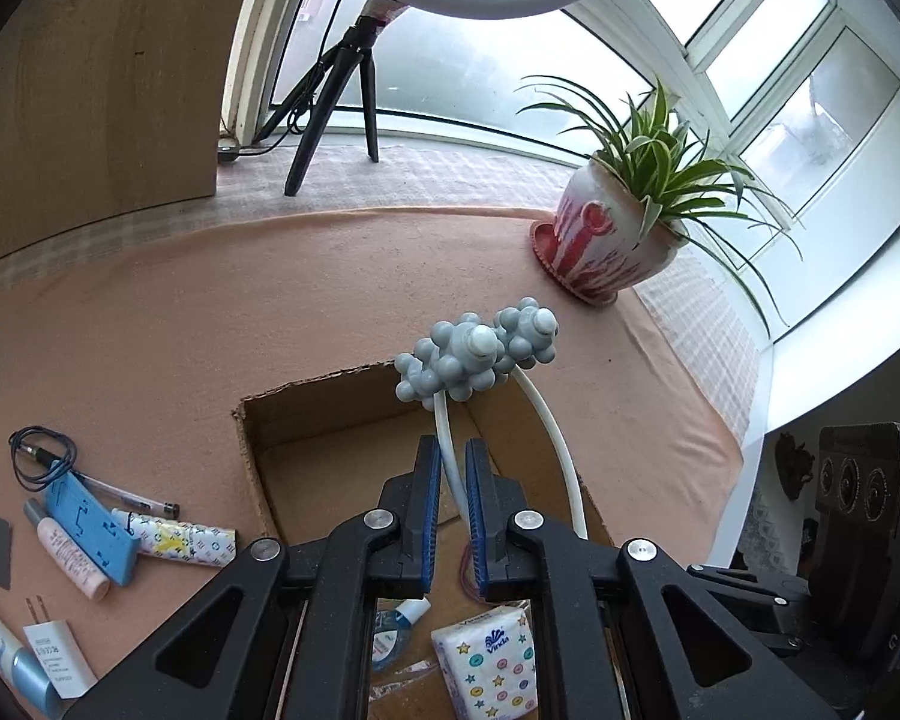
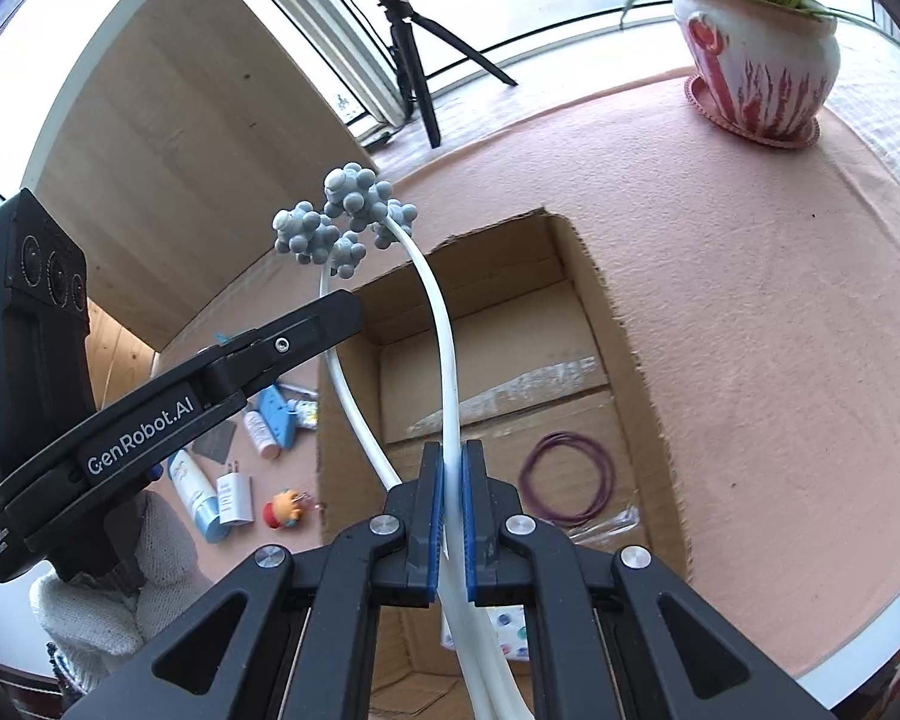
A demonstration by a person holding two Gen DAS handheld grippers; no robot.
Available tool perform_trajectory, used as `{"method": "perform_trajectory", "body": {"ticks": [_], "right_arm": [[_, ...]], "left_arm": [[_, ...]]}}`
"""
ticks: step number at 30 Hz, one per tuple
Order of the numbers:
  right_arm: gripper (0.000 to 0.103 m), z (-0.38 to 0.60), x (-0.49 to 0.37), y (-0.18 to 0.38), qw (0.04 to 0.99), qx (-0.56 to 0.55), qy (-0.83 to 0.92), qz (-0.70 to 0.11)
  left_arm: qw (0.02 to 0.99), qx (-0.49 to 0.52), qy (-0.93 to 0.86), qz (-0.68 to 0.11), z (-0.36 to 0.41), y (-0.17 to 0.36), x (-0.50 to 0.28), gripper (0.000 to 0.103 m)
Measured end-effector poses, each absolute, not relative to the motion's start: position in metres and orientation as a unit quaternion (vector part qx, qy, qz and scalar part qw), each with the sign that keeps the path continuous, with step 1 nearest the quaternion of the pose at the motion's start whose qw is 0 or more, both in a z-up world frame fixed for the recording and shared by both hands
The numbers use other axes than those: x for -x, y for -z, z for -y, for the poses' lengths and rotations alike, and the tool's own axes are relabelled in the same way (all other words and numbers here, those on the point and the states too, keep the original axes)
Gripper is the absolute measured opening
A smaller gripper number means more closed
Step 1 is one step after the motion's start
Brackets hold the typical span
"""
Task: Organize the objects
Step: 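Carry the massager cable over the box and lower it inside with the right gripper, then grasp the white USB charger with the left gripper while the right gripper approaches the keychain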
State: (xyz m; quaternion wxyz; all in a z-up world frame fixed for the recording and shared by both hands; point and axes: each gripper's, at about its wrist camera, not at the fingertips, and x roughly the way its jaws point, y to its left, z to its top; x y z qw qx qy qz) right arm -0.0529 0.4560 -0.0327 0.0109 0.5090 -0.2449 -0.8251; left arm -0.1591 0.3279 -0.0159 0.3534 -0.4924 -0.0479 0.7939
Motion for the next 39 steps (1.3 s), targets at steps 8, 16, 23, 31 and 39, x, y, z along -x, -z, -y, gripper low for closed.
{"method": "perform_trajectory", "body": {"ticks": [8,16,23,31,39], "right_arm": [[0.046,-0.469,0.058,0.042,-0.009,-0.523,0.822,0.224],[0.057,-0.467,0.046,0.044,-0.03,-0.513,0.831,0.215],[0.057,-0.445,0.031,0.029,-0.029,-0.477,0.861,0.175],[0.057,-0.417,0.026,0.021,-0.012,-0.449,0.875,0.18],[0.057,-0.371,0.04,0.026,0.055,-0.486,0.854,0.177]], "left_arm": [[0.325,0.497,-0.804,0.02,-0.337,0.027,0.159,0.048],[0.305,0.488,-0.818,0.003,-0.303,0.022,0.152,0.058],[0.264,0.492,-0.829,0.002,-0.233,0.028,0.151,0.068],[0.17,0.528,-0.831,0.039,-0.129,0.063,0.17,0.069],[0.14,0.556,-0.815,0.081,-0.074,0.093,0.175,0.069]]}}
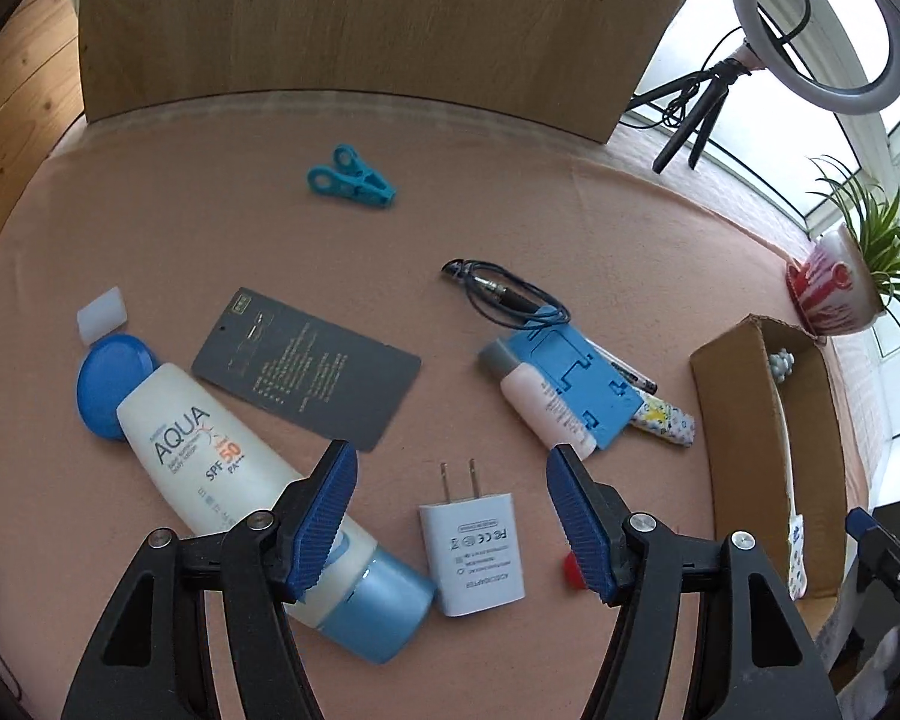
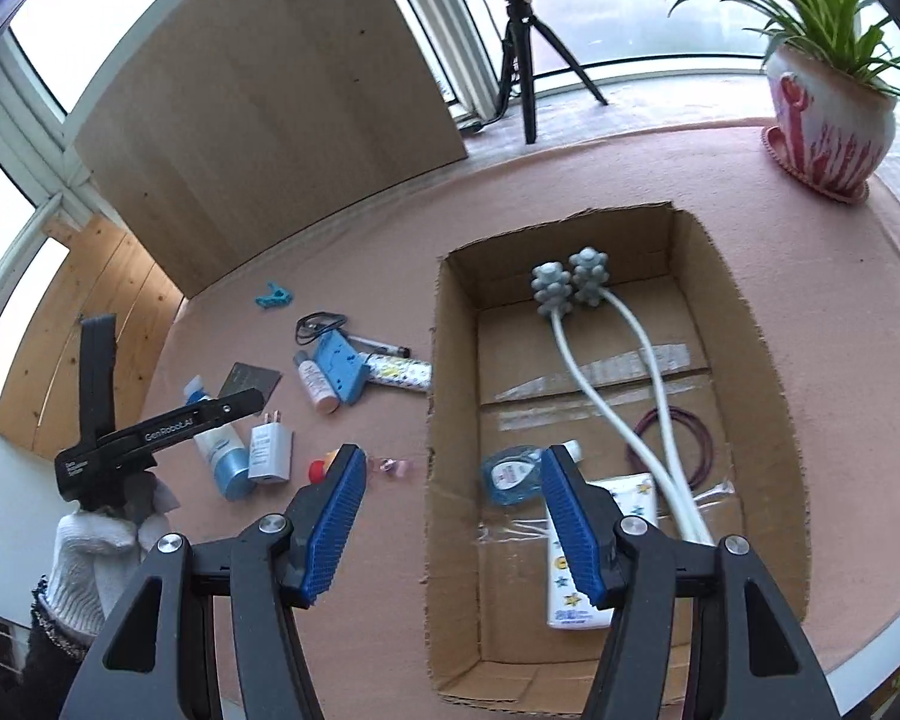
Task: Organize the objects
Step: 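Grasp the white USB charger with the left gripper while the right gripper approaches the keychain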
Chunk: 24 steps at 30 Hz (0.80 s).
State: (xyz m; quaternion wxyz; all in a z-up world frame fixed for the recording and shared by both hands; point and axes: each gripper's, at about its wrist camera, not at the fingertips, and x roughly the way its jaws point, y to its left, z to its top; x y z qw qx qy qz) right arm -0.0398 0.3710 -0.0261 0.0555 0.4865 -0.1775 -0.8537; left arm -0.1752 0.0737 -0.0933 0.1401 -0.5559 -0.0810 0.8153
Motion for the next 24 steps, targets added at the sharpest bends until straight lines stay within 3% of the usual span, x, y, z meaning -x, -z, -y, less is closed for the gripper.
{"method": "perform_trajectory", "body": {"ticks": [8,24], "right_arm": [[0.057,-0.323,0.066,0.033,0.115,-0.505,0.839,0.168],[0.057,-0.284,0.108,0.061,0.128,-0.561,0.804,0.148]], "left_arm": [[0.153,0.571,-0.803,0.073,-0.071,0.107,0.171,0.069],[0.158,0.576,-0.802,0.016,-0.104,0.114,0.158,0.069]]}}
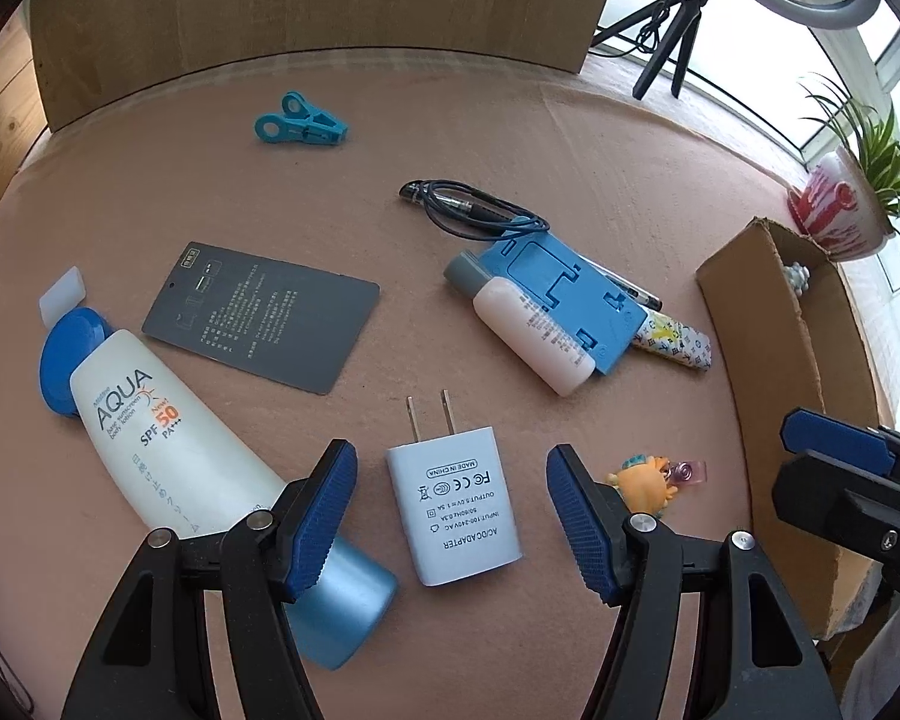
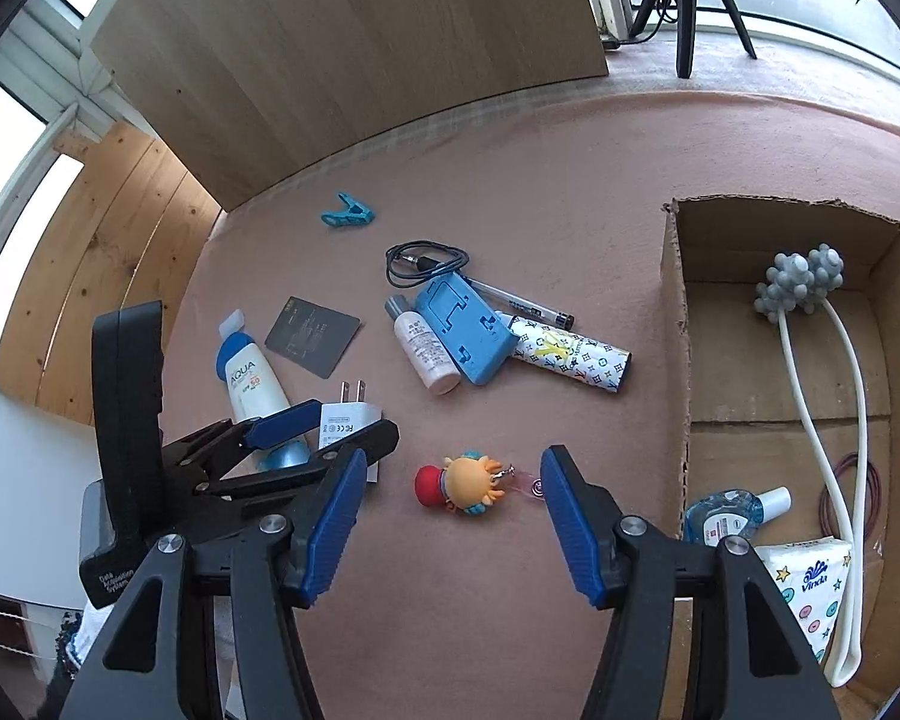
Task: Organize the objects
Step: 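Grasp the white USB charger with the left gripper while the right gripper approaches the keychain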
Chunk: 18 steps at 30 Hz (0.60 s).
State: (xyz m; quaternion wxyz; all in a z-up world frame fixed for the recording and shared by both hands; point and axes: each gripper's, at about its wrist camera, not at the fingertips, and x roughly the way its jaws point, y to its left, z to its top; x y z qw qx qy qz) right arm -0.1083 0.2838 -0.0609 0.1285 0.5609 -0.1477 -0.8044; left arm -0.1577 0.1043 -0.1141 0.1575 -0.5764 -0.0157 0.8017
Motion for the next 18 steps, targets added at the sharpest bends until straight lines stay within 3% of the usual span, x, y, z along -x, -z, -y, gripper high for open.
{"method": "perform_trajectory", "body": {"ticks": [6,14,18], "right_arm": [[0.057,-0.287,0.119,0.078,0.114,-0.585,0.782,0.182],[0.057,-0.275,0.12,0.085,0.113,-0.597,0.775,0.172],[0.057,-0.265,0.121,0.09,0.109,-0.604,0.775,0.149]], "left_arm": [[0.149,0.571,-0.807,-0.011,-0.108,0.118,0.153,0.068],[0.138,0.563,-0.814,-0.036,-0.1,0.116,0.146,0.039],[0.136,0.565,-0.813,-0.034,-0.088,0.115,0.139,0.039]]}}
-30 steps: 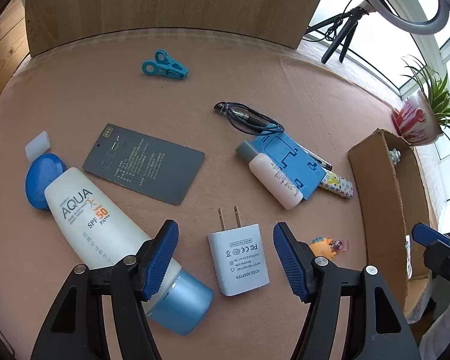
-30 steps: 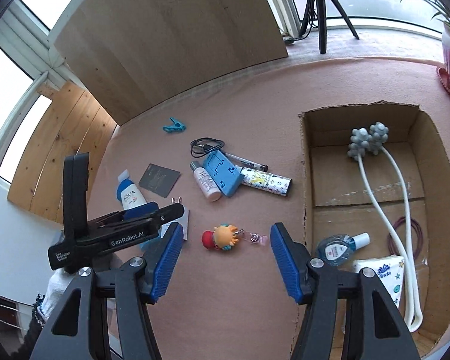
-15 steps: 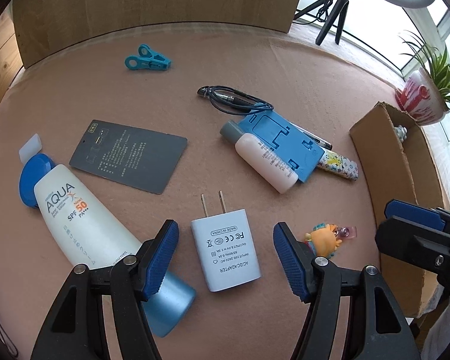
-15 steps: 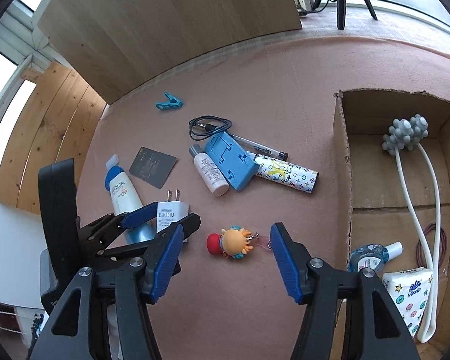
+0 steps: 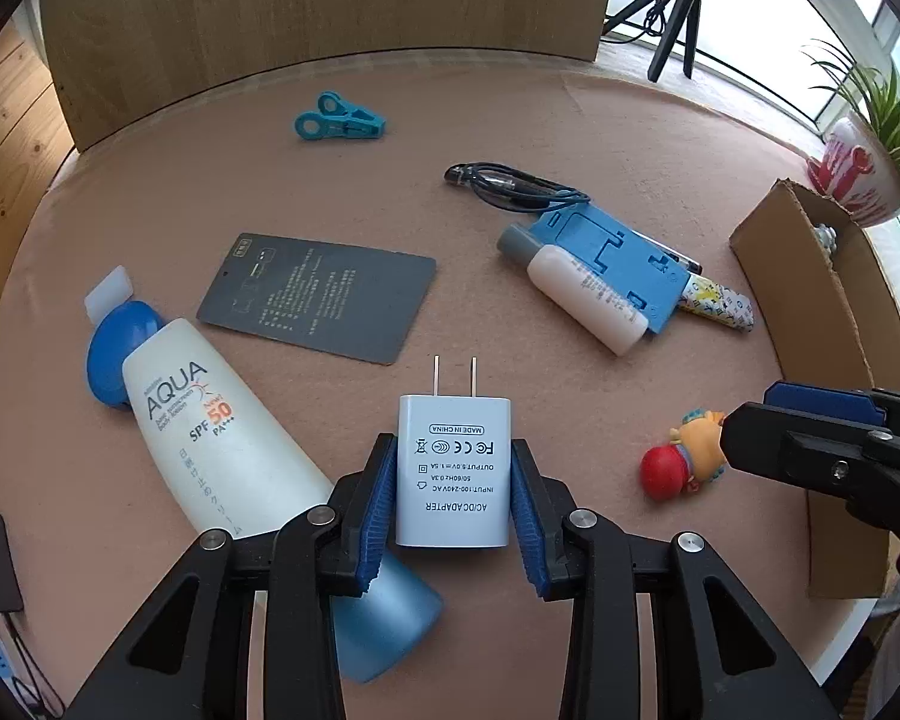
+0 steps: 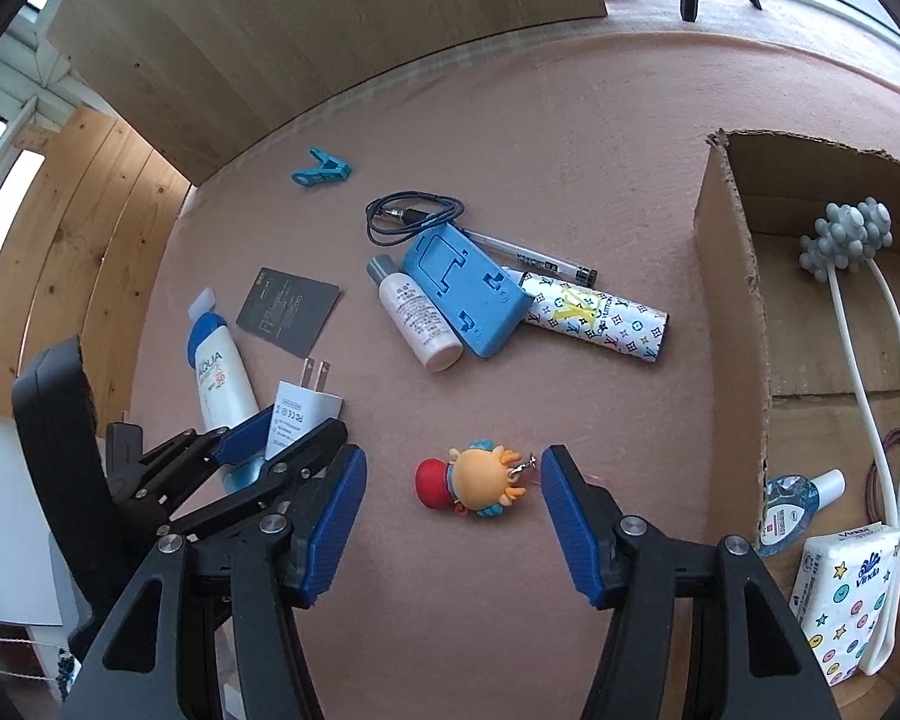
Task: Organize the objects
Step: 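Grasp the white USB charger with the left gripper while the right gripper approaches the keychain, then lift the charger with the left gripper while the right gripper grasps the cartoon figure keychain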
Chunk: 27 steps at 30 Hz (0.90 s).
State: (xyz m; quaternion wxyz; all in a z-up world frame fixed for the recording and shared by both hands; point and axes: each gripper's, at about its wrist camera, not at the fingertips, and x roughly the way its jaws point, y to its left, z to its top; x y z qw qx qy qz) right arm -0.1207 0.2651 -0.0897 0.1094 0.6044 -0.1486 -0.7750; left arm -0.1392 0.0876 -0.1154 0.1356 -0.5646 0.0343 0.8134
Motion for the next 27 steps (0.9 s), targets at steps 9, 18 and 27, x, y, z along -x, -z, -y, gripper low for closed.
{"method": "perform_trajectory", "body": {"ticks": [9,18,27], "right_arm": [[0.057,-0.249,0.119,0.104,0.085,-0.614,0.778,0.099],[0.057,-0.23,0.113,0.114,0.076,-0.609,0.789,0.029],[0.045,-0.229,0.101,0.114,0.076,-0.598,0.798,0.014]], "left_arm": [[0.127,0.563,-0.816,-0.021,-0.057,0.114,0.123,0.039],[0.143,0.561,-0.815,-0.021,-0.054,0.116,0.119,0.054],[0.123,0.551,-0.825,-0.036,-0.06,0.118,0.123,0.044]]}}
